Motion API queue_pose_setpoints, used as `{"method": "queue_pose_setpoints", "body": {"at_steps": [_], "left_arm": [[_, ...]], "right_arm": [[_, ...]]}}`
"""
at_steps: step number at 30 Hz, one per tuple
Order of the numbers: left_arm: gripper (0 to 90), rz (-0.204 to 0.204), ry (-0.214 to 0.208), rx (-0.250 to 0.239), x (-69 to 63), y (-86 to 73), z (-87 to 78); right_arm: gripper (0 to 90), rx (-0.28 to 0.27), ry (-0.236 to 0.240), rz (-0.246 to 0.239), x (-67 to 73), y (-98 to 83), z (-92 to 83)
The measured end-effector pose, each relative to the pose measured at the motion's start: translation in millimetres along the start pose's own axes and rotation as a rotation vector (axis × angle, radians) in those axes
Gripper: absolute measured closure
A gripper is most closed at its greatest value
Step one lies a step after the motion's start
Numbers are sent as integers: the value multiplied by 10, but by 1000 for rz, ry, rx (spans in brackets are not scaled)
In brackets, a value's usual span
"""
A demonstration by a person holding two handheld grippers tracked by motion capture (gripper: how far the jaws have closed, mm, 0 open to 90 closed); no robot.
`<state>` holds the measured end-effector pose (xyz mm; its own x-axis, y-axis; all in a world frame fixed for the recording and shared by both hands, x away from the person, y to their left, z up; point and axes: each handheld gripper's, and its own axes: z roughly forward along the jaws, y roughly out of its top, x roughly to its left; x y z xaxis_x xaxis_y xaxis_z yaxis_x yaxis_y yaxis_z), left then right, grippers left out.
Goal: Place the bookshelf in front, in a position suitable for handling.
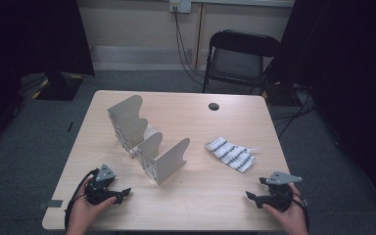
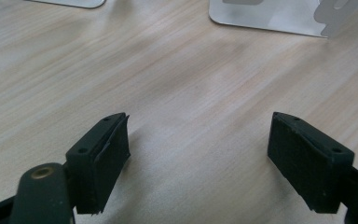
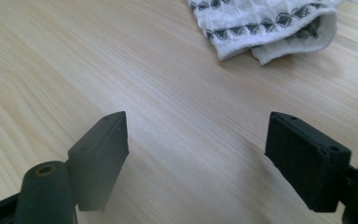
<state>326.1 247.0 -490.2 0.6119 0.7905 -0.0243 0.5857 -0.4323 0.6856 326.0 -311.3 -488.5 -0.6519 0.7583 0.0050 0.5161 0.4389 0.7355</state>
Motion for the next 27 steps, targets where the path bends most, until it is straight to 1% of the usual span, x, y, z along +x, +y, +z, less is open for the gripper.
{"method": "queue_pose_setpoints", "body": {"at_steps": [1,5,6,7,9,11,12,14,15,16,17,18,19,20,22,23,24,25,26,27], "left_arm": [[210,-13,-1,-4,10,3,-8],[213,-17,-3,-8,13,16,-20],[218,-13,-5,-3,13,18,-24],[218,-23,-10,-3,3,19,-20],[218,-20,-12,3,-1,20,-32],[218,-31,-10,-5,-10,20,-39],[218,-38,-9,-10,-16,24,-38],[218,-30,-8,-6,-23,38,-39],[218,-28,-9,-8,-29,46,-42],[218,-26,-10,-10,-41,53,-44],[218,-16,-21,-10,-65,66,-44],[219,-16,-21,-10,-65,66,-44],[219,-6,-21,-9,-79,71,-44],[222,-4,-26,-8,-90,74,-39],[222,5,-35,-7,-108,79,-27],[223,4,-41,-3,-123,81,-18],[223,18,-42,4,-123,85,-17],[223,11,-45,-2,-142,87,-9],[223,26,-45,1,-151,93,-11],[223,33,-46,-2,-174,97,-20]], "right_arm": [[209,-2,4,-2,4,6,0],[213,-13,3,-6,21,36,-4],[227,-31,9,-7,28,63,0],[227,-31,9,-7,28,63,0],[256,-46,12,-10,38,107,1],[275,-70,1,-8,41,168,13],[276,-67,8,-5,32,220,41],[306,-55,-4,-39,29,319,98],[310,-58,-13,-48,25,375,132],[310,-57,-11,-49,21,420,160],[321,-55,-16,-57,-10,537,248],[321,-55,-16,-57,-10,537,248],[328,-47,-21,-60,-31,592,298],[342,-45,-33,-58,-63,656,357],[352,-85,-35,-22,-104,762,430],[357,-87,-38,-31,-139,884,518],[357,-87,-38,-31,-139,884,518],[360,-80,-53,-42,-149,930,554],[362,-72,-68,-56,-167,985,599],[387,-58,-68,-52,-216,1062,719]]}}
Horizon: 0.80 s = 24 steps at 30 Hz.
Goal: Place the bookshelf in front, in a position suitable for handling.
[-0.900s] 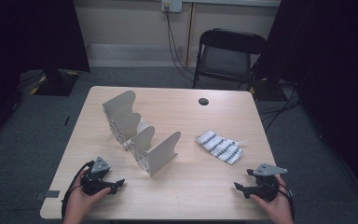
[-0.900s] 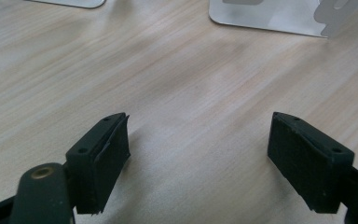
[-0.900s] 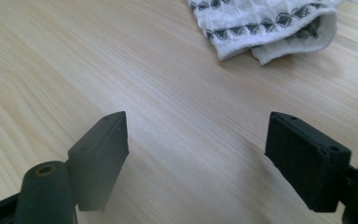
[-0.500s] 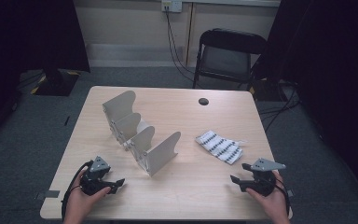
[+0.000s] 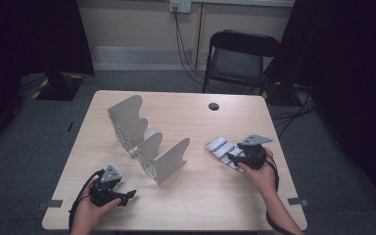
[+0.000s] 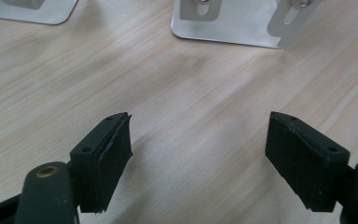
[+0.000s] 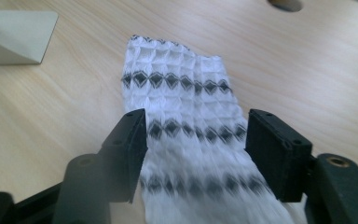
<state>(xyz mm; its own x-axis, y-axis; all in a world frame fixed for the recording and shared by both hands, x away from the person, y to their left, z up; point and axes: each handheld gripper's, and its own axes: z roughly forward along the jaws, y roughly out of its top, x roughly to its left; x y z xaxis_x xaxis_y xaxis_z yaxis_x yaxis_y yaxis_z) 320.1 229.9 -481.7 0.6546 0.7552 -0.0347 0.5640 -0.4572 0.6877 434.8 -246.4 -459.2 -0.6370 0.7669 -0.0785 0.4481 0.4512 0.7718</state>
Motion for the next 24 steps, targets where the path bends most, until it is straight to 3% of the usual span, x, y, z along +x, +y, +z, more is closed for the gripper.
{"method": "queue_pose_setpoints", "body": {"at_steps": [2,3,4,5,8,9,11,14,19,20,24], "left_arm": [[223,0,-4,-5,-21,-2,-7],[223,14,-8,-2,-36,-7,-32],[222,14,-8,-2,-36,-7,-32],[223,12,-9,-4,-47,-13,-44],[228,10,-16,-7,-58,-25,-69],[230,5,-16,-9,-58,-27,-71],[232,-1,-24,-12,-60,-27,-72],[235,8,-27,-14,-74,-10,-81],[237,2,-34,-27,-111,30,-72],[239,3,-41,-28,-127,50,-55],[243,17,-61,-25,-199,135,13]], "right_arm": [[399,7,21,17,-20,15,73],[415,57,26,27,-15,16,235],[415,57,26,27,-15,16,235],[423,101,27,37,4,-16,356],[468,87,12,77,26,-48,408],[536,91,-1,74,40,-43,401],[683,104,7,60,71,-44,365],[777,133,53,64,144,-94,234],[794,126,100,39,278,-200,34],[795,98,121,32,345,-235,-108],[795,56,141,40,439,-246,-310]]}}
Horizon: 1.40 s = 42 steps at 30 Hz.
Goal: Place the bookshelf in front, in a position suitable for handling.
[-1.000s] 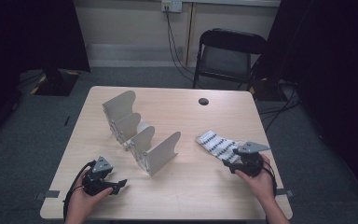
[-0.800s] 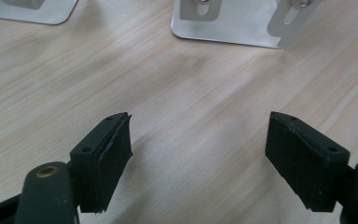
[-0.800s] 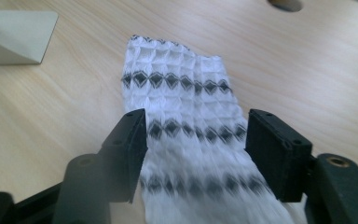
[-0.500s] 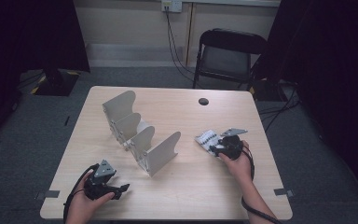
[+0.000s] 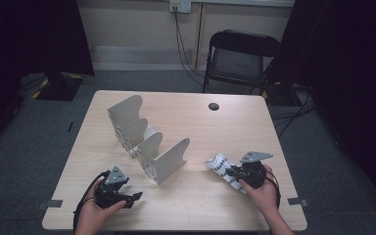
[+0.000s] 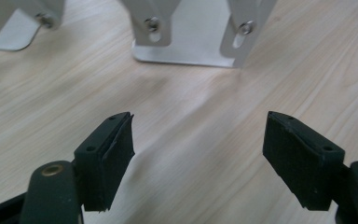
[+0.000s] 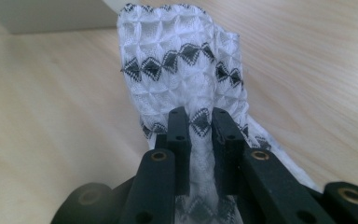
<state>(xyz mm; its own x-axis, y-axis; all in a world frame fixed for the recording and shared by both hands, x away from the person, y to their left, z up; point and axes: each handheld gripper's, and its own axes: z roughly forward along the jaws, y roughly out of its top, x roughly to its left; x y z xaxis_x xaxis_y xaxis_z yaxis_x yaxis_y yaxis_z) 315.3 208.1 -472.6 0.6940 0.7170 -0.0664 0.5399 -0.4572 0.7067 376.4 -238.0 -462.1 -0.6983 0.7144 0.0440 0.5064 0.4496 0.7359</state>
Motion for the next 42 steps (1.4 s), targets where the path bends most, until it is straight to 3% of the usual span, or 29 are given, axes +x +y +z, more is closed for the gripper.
{"method": "queue_pose_setpoints", "body": {"at_steps": [2,3,7,11,14,17,29,32,35,40,42], "left_arm": [[267,7,-8,6,-44,50,20],[267,3,-7,5,-70,82,21],[326,9,-30,-41,-127,194,-8],[391,7,-25,-67,-113,242,-47],[430,-32,-41,-87,-83,290,-62],[467,-18,-43,-80,-104,335,-42],[507,5,4,-53,-154,407,31],[507,-12,6,-62,-138,384,33],[507,4,18,-41,-118,375,44],[484,-16,22,-44,-104,341,34],[467,-18,30,-45,-100,332,25]], "right_arm": [[794,-42,29,-34,155,19,-138],[794,-42,29,-34,155,19,-138],[793,-79,56,-82,399,130,-167],[790,-71,65,-117,525,225,-105],[789,-48,49,-158,612,296,-25],[789,-29,46,-185,659,345,40],[788,-25,45,-168,598,312,15],[787,-21,51,-145,552,273,15],[788,-22,54,-127,517,241,25],[788,-63,39,-120,504,307,-55],[788,-121,34,-122,535,498,-164]]}}
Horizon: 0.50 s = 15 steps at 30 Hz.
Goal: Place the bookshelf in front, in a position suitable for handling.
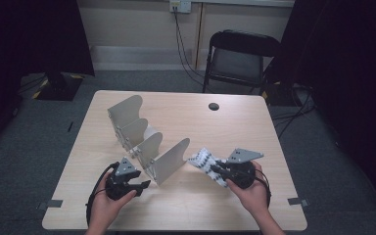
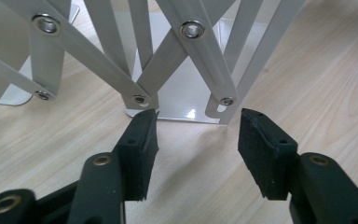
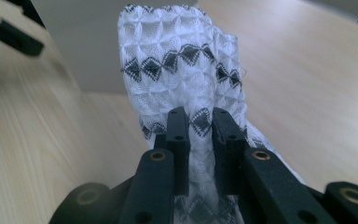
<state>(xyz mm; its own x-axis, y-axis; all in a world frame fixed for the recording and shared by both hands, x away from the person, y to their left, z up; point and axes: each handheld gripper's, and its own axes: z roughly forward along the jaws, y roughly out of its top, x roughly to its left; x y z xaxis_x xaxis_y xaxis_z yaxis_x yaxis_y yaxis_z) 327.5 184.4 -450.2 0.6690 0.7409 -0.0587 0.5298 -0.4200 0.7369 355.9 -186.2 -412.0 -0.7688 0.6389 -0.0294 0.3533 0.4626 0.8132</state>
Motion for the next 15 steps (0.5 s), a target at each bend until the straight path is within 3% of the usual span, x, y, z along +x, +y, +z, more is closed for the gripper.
{"method": "queue_pose_setpoints", "body": {"at_steps": [2,5,6,8,11,12,15], "left_arm": [[460,1,0,2,5,-8,-13],[441,8,3,7,22,-34,-36],[428,7,0,5,26,-50,-43],[411,2,-3,5,27,-73,-57],[395,-2,-5,7,37,-109,-86],[373,-5,-7,6,42,-120,-94],[364,-9,-12,2,60,-143,-122]], "right_arm": [[788,-11,-1,-6,12,56,-12],[788,-41,-13,-35,110,289,-12],[788,-55,-38,-44,169,406,19],[788,-64,-36,-39,193,474,73],[788,-47,-32,-45,215,500,168],[789,-22,-18,-55,237,466,274],[789,9,-4,-56,259,397,377]]}}
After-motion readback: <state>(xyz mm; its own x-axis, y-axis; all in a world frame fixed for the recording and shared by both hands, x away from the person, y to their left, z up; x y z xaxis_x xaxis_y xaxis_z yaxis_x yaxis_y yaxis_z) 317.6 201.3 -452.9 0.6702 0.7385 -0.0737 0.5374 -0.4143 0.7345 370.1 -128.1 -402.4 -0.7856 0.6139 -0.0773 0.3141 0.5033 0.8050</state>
